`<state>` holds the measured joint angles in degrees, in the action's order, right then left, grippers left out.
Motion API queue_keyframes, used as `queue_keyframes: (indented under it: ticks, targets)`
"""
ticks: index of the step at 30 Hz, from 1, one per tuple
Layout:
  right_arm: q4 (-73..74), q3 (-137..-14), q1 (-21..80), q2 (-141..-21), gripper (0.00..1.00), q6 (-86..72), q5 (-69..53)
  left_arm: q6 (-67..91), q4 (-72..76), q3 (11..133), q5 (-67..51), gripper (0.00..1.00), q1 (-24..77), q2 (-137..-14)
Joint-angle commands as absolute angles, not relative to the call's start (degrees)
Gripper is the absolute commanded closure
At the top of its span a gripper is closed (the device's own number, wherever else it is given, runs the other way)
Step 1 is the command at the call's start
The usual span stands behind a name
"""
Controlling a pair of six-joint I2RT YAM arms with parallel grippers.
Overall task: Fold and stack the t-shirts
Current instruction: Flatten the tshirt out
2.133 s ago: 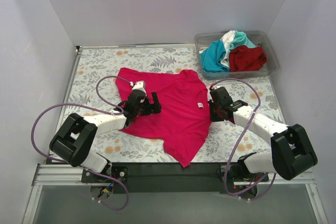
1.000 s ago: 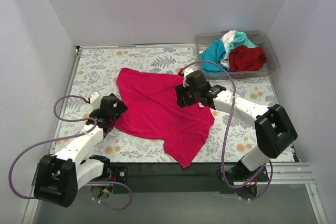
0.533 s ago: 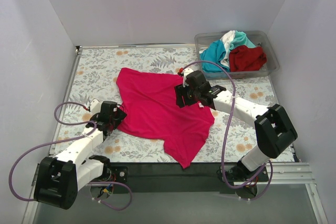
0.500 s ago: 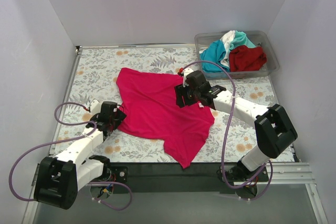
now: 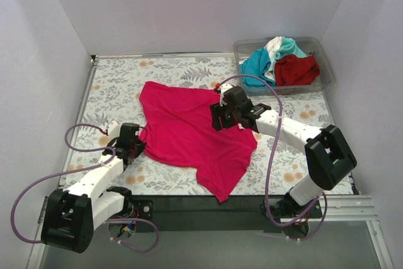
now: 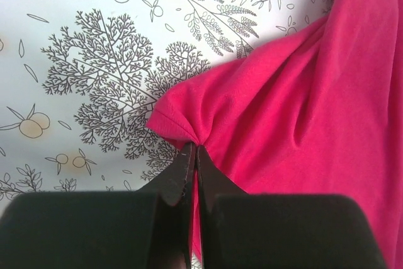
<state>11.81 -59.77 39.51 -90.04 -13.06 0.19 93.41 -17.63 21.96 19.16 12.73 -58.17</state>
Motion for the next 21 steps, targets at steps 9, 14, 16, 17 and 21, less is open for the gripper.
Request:
queue_keyframes:
  ticks: [9, 14, 16, 17, 21]
  targets:
    - [9.76, -60.91, 39.2, -93.07, 0.44, -12.74, -0.61, 87.37, -14.76, 26.71, 16.53, 1.0, 12.04, -46.78]
    - [9.58, -60.91, 39.11, -93.69, 0.44, -12.75, -0.35, 84.21, -17.83, 32.77, 9.68, 1.0, 12.22, -44.39]
    - [9.58, -61.17, 39.2, -94.13, 0.44, -12.83, -0.53, 83.59, -19.07, 33.05, 7.13, 1.0, 12.22, -44.47]
    - [9.67, -61.26, 39.11, -94.22, 0.44, -12.83, -0.61, 83.06, -19.68, 32.79, 5.47, 1.0, 12.39, -44.65]
    - [9.67, -61.96, 39.2, -95.18, 0.44, -12.83, -1.14, 83.4, -21.88, 30.51, -2.98, 1.0, 14.76, -46.57]
